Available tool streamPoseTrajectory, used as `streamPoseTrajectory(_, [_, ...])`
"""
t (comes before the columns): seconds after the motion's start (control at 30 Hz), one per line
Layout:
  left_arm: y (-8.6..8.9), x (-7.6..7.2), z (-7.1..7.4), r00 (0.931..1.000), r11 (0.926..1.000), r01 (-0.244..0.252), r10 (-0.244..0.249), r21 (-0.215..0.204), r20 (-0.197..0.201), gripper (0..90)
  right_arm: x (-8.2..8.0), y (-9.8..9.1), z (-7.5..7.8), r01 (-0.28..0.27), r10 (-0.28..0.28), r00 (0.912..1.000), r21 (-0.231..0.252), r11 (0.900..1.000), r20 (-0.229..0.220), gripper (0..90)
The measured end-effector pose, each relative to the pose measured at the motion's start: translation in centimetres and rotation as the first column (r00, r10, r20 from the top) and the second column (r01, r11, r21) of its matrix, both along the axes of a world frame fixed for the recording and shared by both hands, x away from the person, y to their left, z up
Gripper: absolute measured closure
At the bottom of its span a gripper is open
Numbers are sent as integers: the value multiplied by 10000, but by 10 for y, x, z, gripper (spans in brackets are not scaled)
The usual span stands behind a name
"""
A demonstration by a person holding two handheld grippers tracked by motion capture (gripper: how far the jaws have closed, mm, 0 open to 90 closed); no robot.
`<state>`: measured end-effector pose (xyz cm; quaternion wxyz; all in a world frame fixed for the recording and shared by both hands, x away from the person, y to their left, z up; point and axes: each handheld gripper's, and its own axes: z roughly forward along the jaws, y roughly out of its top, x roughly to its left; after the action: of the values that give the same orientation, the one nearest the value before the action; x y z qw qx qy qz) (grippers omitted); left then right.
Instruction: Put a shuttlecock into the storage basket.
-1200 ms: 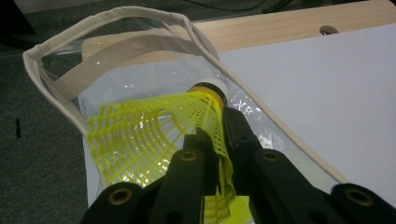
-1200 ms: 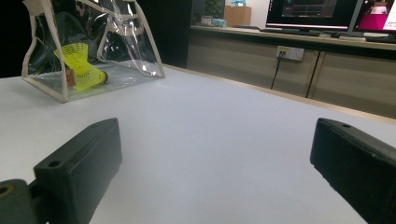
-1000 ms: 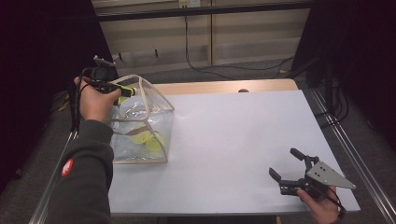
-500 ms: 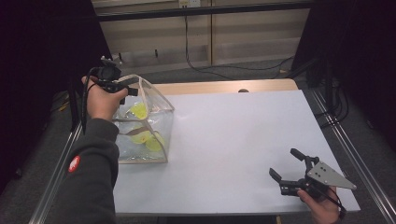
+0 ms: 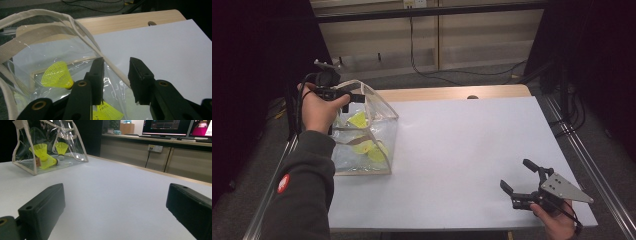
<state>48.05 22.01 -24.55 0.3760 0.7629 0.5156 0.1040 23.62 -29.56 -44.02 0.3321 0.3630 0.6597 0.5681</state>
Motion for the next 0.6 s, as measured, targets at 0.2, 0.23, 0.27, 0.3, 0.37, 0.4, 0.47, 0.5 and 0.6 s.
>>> streamPoseTrajectory(0.2, [-3,-6,3,9997,9992,248,-248,-321,-12,583,0,1,0,-26,26,10000,-22,10000,6,20])
streamPoseTrajectory(0.23, [-4,-7,3,9996,9989,281,-280,-362,43,578,0,1,0,-27,27,10000,-17,10000,1,20])
streamPoseTrajectory(0.27, [-5,-8,4,9994,9986,339,-336,-399,93,564,0,1,0,-30,30,10000,-23,10000,3,20])
streamPoseTrajectory(0.3, [-5,-8,4,9991,9984,398,-393,-393,124,553,0,1,0,-16,16,10000,-23,10000,-4,20])
streamPoseTrajectory(0.37, [-7,-11,6,9989,9975,448,-439,-544,166,526,0,0,0,-43,43,10000,-21,10000,17,20])
streamPoseTrajectory(0.4, [-7,-12,6,9984,9970,538,-529,-552,179,513,0,0,0,-32,33,10000,-22,10000,32,20])
streamPoseTrajectory(0.47, [-8,-15,8,9981,9965,576,-561,-604,254,493,0,0,0,-35,36,10000,-16,10000,19,20])
streamPoseTrajectory(0.5, [-9,-16,8,9976,9959,632,-612,-648,325,485,0,0,0,-38,38,10000,-28,10000,22,20])
streamPoseTrajectory(0.6, [-10,-19,9,9966,9944,764,-740,-729,358,453,1,1,0,-11,12,10000,-20,10000,26,20])
